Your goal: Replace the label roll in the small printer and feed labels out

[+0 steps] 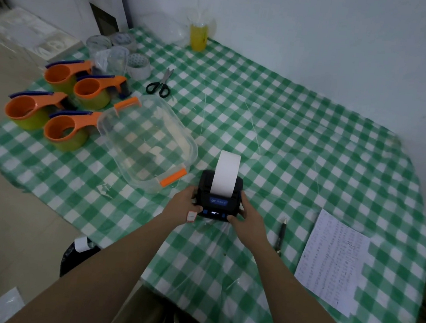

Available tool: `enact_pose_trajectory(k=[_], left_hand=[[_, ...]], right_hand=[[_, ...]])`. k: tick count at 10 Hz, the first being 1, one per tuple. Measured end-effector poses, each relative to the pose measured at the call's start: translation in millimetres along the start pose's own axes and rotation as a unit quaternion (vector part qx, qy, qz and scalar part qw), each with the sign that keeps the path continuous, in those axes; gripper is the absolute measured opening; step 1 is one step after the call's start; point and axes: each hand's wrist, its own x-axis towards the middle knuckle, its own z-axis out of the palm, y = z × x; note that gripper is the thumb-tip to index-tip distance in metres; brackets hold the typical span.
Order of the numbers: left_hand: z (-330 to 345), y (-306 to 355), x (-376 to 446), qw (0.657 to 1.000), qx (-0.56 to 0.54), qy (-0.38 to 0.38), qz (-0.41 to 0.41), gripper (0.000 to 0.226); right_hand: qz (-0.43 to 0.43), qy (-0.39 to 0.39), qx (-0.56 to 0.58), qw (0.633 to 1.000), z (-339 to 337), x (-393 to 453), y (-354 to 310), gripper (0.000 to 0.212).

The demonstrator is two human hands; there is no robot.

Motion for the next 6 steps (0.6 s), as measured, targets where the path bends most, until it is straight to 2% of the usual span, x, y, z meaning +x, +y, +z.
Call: enact_pose_trajectory(k=[3,4,5,6], left_hand=[[-9.8,4.8,3.4,0.999,0.004,-0.04,-0.026,0.056],[-16.5,15.0,-9.2,0.996,0.068,-0.048,-0.022,0.049],[-31.8,24.4,-30.0,0.993,0.105,-0.04,0.026,0.036],[-55.5,27.1,-66.6,0.995,0.066,-0.014,0.076,0.027]], right_hand=[[0.016,-0.008,-0.027,0.999,-2.8,-3.3,-13.7,0.077],[0.029,0.036,-0.038,0.998,-2.9,-11.8,-29.3,0.068],[-0.007,0.12,0.0,0.993,-7.2,-19.5,-53.7,0.06],[-0.064,0.209,0.121,0.968,-19.7,-38.6,-84.2,0.05]])
